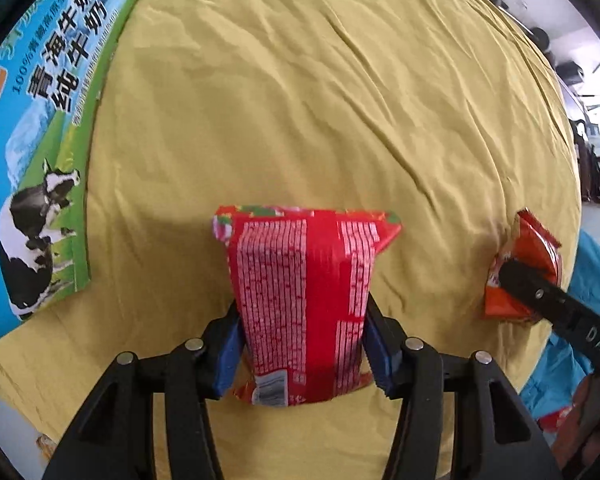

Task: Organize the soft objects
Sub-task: 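Grasp the orange bag with the right tool while the left tool grasps the red bag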

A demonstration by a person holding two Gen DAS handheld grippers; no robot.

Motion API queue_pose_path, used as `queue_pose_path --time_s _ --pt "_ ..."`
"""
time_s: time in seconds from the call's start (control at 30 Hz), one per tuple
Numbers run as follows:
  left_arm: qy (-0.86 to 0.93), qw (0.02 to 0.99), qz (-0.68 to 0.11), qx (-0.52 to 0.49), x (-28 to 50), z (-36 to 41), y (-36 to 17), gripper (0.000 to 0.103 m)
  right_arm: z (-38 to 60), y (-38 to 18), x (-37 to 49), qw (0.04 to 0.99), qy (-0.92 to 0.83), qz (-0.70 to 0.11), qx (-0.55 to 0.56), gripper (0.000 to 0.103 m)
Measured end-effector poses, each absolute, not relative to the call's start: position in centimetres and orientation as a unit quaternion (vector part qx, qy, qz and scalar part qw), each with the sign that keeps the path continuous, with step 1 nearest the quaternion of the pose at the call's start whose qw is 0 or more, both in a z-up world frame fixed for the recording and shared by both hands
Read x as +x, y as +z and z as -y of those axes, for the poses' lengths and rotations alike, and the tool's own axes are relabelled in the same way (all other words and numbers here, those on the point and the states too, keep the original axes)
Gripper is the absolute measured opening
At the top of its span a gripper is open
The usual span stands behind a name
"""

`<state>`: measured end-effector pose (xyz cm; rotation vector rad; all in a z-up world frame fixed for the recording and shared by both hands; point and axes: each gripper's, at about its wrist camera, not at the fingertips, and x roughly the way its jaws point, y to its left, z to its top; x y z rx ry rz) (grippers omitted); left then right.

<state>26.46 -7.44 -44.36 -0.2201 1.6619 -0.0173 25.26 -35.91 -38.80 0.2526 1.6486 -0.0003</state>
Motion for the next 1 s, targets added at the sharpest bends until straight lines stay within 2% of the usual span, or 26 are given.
queue_pose_path --time_s 0.1,0.2,0.33,0.53,0.77,0.9,0.93,0.97,1.0 --pt "-0.003 0.680 -0.729 -0.080 27.9 8.7 -44.0 0.046 36.2 -39.2 24.7 0.667 -0.002 -0.736 0.119 0.042" --pt "-0.028 0.693 -0.719 -0.040 25.6 10.2 -40.3 0.045 36.5 -39.0 22.9 0.661 0.012 -0.743 0.100 0.042" --pt "-0.050 0.704 -0.708 0.013 23.9 12.3 -38.5 0.045 36.0 -38.7 19.9 0.653 0.029 -0.754 0.069 0.042" --pt "-0.056 0.686 -0.725 0.029 23.1 13.1 -40.3 0.047 35.7 -39.8 17.5 0.660 0.013 -0.750 0.045 0.043" --pt "-0.051 0.675 -0.736 0.002 22.4 12.1 -41.7 0.057 35.0 -39.8 17.1 0.666 -0.003 -0.745 0.047 0.045" --pt "-0.043 0.680 -0.732 0.008 21.7 12.4 -42.0 0.057 33.4 -40.0 16.9 0.667 -0.007 -0.744 0.036 0.046" --pt "-0.041 0.681 -0.731 0.006 21.7 12.5 -41.9 0.056 32.7 -40.0 17.1 0.667 -0.008 -0.744 0.032 0.046" --pt "-0.041 0.683 -0.729 0.005 21.3 12.5 -41.8 0.048 32.3 -40.1 17.2 0.668 -0.009 -0.743 0.029 0.045" --pt "-0.043 0.688 -0.725 0.004 21.0 12.6 -41.6 0.044 32.0 -40.2 17.4 0.669 -0.011 -0.743 0.027 0.045"
